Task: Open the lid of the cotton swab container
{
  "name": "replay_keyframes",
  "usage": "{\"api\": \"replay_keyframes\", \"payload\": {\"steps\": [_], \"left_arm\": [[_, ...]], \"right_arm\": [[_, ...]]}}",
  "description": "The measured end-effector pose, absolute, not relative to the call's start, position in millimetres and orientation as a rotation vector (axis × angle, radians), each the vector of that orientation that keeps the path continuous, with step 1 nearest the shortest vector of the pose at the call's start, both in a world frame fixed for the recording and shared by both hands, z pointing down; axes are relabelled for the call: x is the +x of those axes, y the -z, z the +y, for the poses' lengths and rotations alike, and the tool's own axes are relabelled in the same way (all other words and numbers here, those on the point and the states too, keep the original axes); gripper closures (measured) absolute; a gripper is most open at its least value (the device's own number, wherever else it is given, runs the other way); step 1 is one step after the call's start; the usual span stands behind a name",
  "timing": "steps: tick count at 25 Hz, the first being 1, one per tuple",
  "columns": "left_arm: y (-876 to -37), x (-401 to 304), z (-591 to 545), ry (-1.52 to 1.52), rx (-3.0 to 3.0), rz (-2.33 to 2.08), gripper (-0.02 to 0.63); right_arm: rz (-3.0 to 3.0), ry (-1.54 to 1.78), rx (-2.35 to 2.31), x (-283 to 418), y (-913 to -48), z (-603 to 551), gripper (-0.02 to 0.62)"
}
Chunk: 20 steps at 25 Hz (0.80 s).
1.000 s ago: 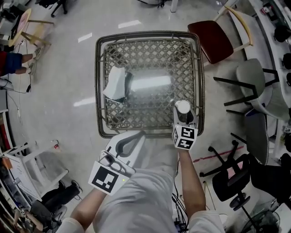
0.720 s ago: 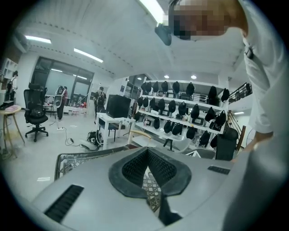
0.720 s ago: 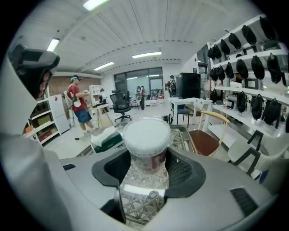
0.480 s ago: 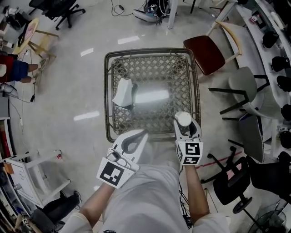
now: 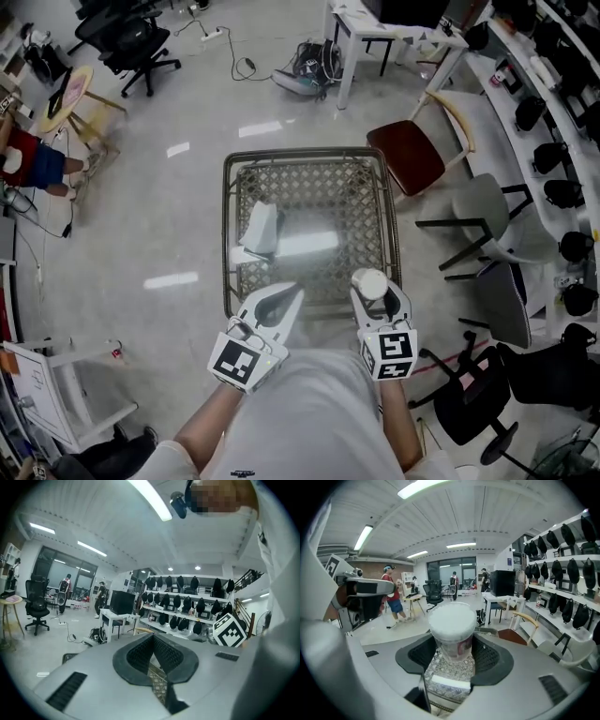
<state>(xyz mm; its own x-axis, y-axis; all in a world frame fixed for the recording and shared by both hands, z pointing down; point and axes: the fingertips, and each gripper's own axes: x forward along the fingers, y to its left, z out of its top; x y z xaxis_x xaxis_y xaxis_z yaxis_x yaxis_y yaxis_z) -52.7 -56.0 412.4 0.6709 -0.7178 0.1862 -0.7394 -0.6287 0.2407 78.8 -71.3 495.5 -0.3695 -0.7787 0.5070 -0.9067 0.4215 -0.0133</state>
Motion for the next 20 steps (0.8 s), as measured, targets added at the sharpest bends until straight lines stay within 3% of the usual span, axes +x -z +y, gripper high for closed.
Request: {"api": "replay_keyframes", "payload": {"steps": [8, 20], "left_arm": [[-383.0, -57.6, -43.3, -0.051, 2.608, -1.139, 0.603], [-368.5, -56.2, -29.2, -0.053, 2.672, -1.124, 0.601]], "right_arm": [[-2.318, -0.321, 1.406, 64.9, -438.4, -56.2, 0.362], [-2.353, -0.281, 1.374, 48.9, -423.6, -48.7, 0.362]]}}
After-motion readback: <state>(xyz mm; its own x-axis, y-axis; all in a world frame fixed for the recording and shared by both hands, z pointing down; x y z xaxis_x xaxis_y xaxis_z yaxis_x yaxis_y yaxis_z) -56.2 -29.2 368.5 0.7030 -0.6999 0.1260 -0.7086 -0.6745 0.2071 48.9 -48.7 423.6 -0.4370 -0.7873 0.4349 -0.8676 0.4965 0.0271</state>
